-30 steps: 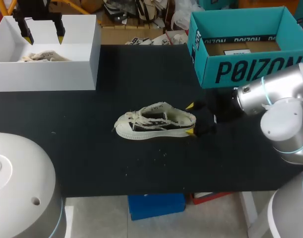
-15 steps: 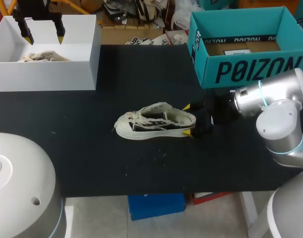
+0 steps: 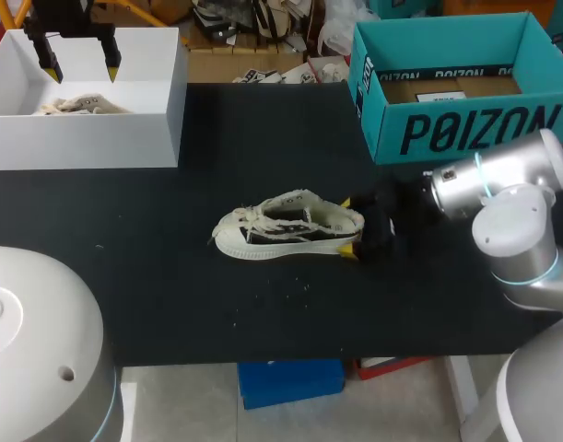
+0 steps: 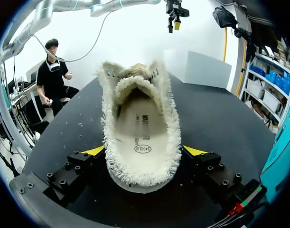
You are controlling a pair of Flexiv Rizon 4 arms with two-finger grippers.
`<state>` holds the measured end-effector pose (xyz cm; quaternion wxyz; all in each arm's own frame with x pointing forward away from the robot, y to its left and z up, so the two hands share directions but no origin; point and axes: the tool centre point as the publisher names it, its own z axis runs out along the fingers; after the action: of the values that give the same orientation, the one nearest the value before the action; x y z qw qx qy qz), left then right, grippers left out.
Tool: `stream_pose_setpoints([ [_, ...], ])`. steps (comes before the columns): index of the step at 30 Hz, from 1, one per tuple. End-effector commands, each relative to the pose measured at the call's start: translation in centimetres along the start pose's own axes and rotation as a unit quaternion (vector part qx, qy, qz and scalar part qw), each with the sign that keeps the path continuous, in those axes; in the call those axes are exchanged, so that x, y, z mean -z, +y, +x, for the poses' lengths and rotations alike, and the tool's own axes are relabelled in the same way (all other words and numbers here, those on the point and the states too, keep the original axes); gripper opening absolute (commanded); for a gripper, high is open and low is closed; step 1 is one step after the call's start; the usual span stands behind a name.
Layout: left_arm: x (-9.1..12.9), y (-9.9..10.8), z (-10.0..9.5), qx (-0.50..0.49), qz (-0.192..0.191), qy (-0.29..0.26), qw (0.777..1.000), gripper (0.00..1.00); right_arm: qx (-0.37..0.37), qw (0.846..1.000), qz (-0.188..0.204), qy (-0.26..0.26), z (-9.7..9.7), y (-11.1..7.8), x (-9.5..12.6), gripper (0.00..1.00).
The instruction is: Take the shoe out of the shoebox, open the shoe tongue, remove and reinsert the insole, then place the shoe into the shoebox
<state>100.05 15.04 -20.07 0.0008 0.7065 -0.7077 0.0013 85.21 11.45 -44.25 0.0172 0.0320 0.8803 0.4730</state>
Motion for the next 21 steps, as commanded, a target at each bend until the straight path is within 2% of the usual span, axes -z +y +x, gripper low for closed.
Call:
stream_pose_setpoints([
  [1,0.1,0.0,0.0,0.0,-0.001,-0.001,1.0,1.0,-0.001,1.0,-0.003,-0.001,-0.1,-0.3,-0.1,1.0],
  [2,0.1,0.0,0.0,0.0,-0.001,-0.001,1.0,1.0,0.0,1.0,-0.003,-0.002,-0.1,-0.3,-0.1,1.0],
  [3,0.1,0.0,0.0,0.0,-0.001,-0.001,1.0,1.0,0.001,1.0,-0.001,-0.005,-0.1,-0.3,-0.1,0.45],
  [4,0.1,0.0,0.0,0.0,-0.001,-0.001,1.0,1.0,0.002,1.0,0.001,-0.006,-0.2,-0.3,-0.1,0.0],
  [12,0.1,0.0,0.0,0.0,-0.001,-0.001,1.0,1.0,0.005,1.0,-0.004,-0.002,-0.2,-0.3,-0.1,0.0],
  [14,0.4,0.2,0.4,0.019,-0.008,-0.028,0.999,1.0,0.005,1.0,-0.004,-0.002,-0.2,-0.3,-0.1,0.0],
  [15,0.5,0.4,0.8,0.036,-0.014,-0.045,0.998,1.0,0.005,1.0,-0.004,-0.002,-0.2,-0.3,-0.1,0.0],
  [17,1.0,1.1,1.5,0.062,-0.021,-0.042,0.997,1.0,0.005,1.0,-0.004,-0.002,-0.2,-0.3,-0.1,0.0],
  [21,1.8,3.1,4.1,0.111,-0.011,-0.064,0.992,1.0,0.005,1.0,-0.004,-0.002,-0.2,-0.3,-0.1,0.0],
])
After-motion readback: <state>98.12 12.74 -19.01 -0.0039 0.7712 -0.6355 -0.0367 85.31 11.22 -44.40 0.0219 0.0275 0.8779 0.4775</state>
